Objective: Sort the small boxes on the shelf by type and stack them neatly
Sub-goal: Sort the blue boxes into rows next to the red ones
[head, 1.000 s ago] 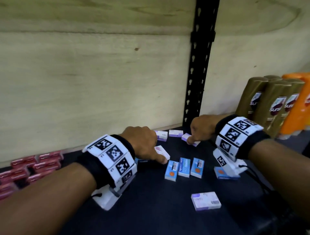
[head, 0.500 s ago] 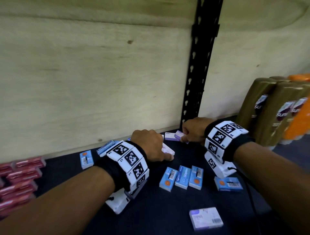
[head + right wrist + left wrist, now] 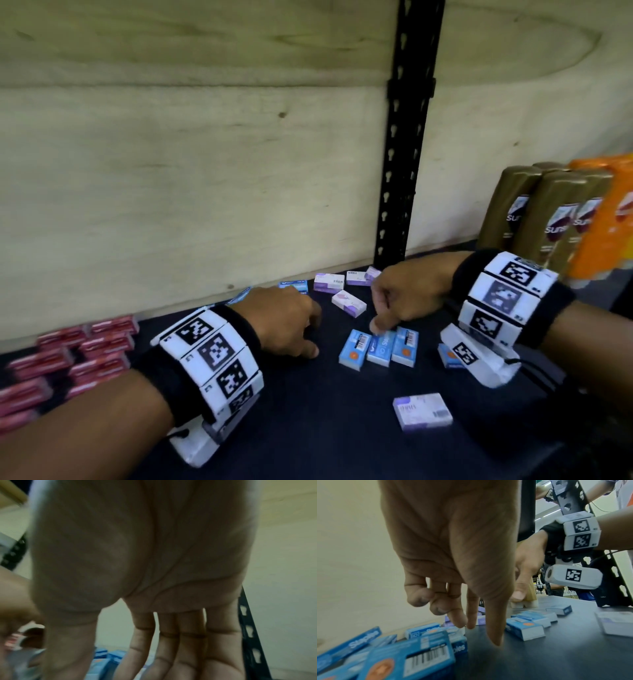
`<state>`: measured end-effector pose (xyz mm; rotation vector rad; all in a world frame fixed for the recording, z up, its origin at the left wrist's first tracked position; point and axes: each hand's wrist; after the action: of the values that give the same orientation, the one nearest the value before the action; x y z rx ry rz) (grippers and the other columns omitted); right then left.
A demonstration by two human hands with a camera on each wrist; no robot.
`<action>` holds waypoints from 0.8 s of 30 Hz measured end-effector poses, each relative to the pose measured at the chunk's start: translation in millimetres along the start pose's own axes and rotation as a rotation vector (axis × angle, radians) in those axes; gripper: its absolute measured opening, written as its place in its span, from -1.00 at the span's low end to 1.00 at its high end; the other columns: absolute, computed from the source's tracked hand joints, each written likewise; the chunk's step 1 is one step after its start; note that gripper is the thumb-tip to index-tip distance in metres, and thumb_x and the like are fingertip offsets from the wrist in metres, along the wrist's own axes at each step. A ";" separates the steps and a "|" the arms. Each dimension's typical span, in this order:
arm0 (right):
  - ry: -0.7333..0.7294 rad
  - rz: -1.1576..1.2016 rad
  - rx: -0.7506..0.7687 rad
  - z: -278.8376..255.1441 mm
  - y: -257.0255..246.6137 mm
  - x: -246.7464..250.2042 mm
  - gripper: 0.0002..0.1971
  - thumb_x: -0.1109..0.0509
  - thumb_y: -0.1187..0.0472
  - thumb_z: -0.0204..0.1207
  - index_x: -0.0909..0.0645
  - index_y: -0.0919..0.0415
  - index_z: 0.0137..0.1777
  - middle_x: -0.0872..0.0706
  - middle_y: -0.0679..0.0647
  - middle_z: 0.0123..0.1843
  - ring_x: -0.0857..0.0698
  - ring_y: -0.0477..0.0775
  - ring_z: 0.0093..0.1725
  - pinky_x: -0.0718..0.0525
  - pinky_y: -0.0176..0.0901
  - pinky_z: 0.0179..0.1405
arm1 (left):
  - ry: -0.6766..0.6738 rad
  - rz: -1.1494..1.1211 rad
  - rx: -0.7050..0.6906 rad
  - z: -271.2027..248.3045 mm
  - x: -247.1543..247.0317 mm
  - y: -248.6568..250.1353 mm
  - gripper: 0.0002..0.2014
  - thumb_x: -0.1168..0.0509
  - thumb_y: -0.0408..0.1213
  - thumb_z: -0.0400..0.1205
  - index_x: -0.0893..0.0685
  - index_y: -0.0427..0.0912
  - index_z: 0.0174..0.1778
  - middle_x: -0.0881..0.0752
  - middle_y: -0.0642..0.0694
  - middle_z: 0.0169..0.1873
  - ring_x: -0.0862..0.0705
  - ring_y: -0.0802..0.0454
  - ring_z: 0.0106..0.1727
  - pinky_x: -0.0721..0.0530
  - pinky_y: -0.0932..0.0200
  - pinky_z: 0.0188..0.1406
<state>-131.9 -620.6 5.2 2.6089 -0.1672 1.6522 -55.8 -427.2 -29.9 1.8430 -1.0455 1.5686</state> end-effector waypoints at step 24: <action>0.058 0.139 -0.074 -42.2 9.0 -16.4 -0.70 -0.59 -0.04 0.40 -0.69 0.06 0.04 -0.84 0.00 -0.04 -0.71 -0.04 -0.14 -0.69 -0.06 0.04 | -0.146 -0.090 0.100 -59.7 -10.8 -20.6 -0.46 -0.45 0.23 0.47 -0.59 0.20 0.36 -0.45 0.20 -0.29 -0.57 0.09 0.01 -0.54 0.16 0.03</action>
<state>-177.9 -624.3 8.3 2.5439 -0.4075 1.7262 -74.8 -366.1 -25.6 2.0690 -0.9468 1.4764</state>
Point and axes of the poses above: each hand's wrist, its own z-axis towards the middle knuckle, its own x-axis out of the back of the hand, y = z × x
